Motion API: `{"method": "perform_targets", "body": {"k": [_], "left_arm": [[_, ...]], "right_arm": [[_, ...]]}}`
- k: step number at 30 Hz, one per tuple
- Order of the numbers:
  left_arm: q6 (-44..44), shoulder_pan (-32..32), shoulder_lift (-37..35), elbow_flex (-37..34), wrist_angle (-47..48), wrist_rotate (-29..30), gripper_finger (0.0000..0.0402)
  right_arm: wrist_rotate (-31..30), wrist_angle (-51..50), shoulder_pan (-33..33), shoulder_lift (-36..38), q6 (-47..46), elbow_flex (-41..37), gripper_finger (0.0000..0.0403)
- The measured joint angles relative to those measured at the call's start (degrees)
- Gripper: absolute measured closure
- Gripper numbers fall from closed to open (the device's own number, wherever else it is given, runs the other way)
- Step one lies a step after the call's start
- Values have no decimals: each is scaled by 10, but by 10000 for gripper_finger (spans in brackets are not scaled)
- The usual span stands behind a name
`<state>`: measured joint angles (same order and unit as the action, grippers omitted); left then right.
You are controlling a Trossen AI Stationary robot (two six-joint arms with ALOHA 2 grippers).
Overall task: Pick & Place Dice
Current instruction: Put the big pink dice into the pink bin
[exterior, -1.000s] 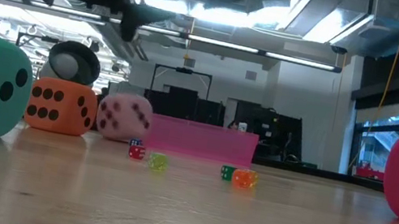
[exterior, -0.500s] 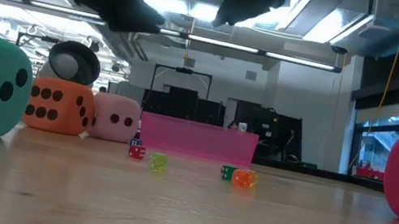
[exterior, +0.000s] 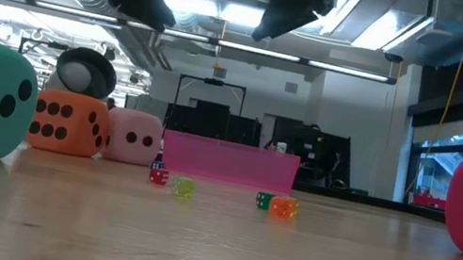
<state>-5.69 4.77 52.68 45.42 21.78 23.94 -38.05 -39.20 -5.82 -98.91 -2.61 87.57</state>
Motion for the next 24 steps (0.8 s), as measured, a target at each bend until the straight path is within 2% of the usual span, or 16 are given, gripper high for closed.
{"method": "perform_targets", "body": {"k": [3, 6, 12, 24], "left_arm": [[-14, 11, 26, 8, 21, 33, 114], [11, 21, 43, 9, 8, 65, 115], [14, 29, 68, 10, -37, 63, 114], [8, 28, 75, 9, -36, -75, 114]], "right_arm": [[0, -13, 0, 0, -4, 0, 62], [0, -26, 0, 0, -21, 0, 62], [0, -32, 0, 0, -46, 0, 62], [19, -47, 0, 0, -112, 0, 62]]}}
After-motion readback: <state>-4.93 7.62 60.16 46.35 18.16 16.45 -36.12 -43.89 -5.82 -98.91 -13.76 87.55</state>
